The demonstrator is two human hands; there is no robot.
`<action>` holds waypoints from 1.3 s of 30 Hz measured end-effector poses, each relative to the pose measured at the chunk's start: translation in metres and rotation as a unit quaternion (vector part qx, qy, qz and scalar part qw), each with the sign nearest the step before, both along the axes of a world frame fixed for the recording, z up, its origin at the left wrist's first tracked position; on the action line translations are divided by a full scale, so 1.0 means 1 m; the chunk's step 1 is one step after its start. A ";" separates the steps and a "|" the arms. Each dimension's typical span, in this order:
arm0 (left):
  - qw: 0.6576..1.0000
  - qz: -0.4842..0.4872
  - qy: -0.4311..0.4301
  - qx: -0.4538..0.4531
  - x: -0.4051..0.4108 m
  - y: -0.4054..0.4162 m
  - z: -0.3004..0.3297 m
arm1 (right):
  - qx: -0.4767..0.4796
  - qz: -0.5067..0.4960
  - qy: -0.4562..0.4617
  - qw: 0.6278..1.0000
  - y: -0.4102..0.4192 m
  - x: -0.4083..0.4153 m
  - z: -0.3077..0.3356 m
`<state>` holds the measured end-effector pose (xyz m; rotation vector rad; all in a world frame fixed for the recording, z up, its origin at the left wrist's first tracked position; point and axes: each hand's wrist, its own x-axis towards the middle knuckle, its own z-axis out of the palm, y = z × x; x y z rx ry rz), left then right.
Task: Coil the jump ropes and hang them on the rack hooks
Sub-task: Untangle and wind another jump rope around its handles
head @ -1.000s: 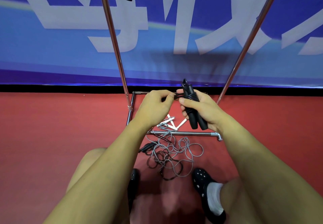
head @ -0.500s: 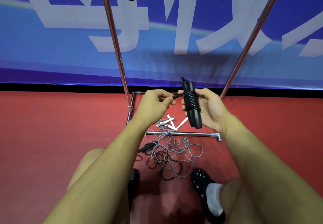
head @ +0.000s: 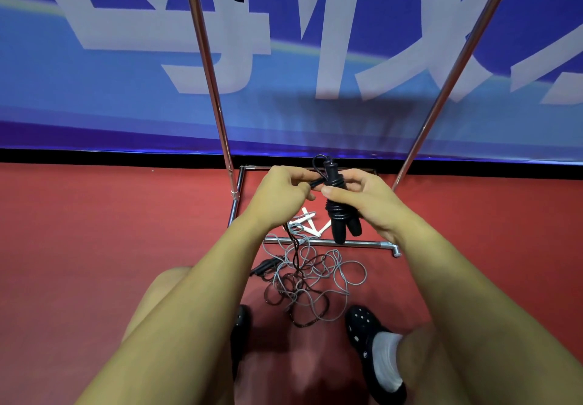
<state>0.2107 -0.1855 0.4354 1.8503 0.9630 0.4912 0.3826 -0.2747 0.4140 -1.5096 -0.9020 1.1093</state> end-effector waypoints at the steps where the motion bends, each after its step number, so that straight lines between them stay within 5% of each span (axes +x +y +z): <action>1: 1.000 -0.004 -0.002 -0.004 0.000 0.000 -0.001 | -0.005 -0.004 0.001 1.000 0.000 0.000 0.000; 14: 0.999 -0.029 -0.005 -0.027 0.005 -0.002 -0.005 | -0.076 0.042 0.056 0.995 0.000 -0.015 0.005; 19: 0.995 -0.002 -0.058 -0.086 0.005 -0.003 -0.005 | -0.041 0.059 0.021 0.997 -0.002 -0.012 0.008; 29: 0.970 -0.056 -0.052 -0.232 0.003 -0.005 -0.007 | 0.062 0.053 0.158 0.984 -0.006 -0.016 0.016; 34: 0.949 -0.127 -0.050 -0.284 0.006 -0.011 -0.008 | 0.112 0.018 0.201 0.973 -0.008 -0.006 0.023; 39: 0.890 -0.199 -0.005 -0.409 0.000 -0.019 -0.001 | 0.137 0.007 0.209 0.968 -0.012 0.001 0.027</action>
